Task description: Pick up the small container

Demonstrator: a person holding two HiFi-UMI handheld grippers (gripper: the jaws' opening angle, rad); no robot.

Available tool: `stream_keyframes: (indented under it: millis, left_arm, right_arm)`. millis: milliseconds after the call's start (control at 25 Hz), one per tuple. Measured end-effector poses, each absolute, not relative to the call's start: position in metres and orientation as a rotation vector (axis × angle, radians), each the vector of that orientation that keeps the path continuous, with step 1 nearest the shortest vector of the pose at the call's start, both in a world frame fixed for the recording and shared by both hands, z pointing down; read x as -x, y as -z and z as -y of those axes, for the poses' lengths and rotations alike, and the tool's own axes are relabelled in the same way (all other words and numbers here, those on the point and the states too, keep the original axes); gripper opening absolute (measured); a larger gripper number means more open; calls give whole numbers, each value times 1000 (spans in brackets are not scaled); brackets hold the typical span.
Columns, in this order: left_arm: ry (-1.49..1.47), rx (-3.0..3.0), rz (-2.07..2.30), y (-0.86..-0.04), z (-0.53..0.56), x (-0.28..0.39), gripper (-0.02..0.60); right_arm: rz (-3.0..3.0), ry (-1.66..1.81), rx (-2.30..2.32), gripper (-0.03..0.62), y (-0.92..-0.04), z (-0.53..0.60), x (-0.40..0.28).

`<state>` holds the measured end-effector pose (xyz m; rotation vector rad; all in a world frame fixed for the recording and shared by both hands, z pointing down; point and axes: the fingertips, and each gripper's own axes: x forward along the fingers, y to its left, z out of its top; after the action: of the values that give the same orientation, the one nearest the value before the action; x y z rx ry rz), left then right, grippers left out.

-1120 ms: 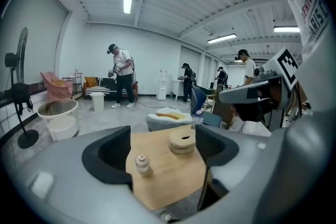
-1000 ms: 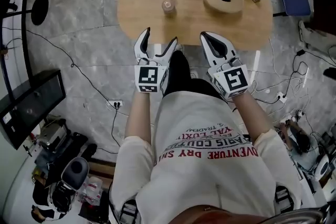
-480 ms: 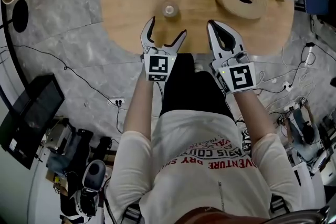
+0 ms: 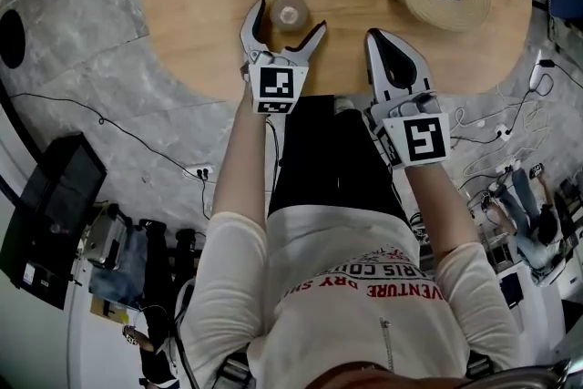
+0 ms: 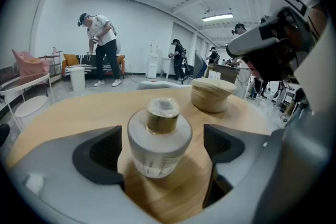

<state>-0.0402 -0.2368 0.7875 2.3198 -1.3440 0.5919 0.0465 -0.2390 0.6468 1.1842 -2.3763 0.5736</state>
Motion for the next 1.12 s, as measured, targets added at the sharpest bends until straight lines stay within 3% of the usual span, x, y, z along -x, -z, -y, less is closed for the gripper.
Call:
stream_keyframes:
  millis: [520,680,1120]
  left_arm:
    - [-677,-2474,1298,-805,252,29,458]
    - [-737,-2428,1356,-809,256,36,342]
    - [-770,-2399,1328,-804,244,32,341]
  right_arm:
    - [2324,-636,-1212,-3,-676,237,-50]
    - [2325,-645,-1206,-5,-678,235,-47]
    - [2312,-635,-1179,-3,-676,220,-64]
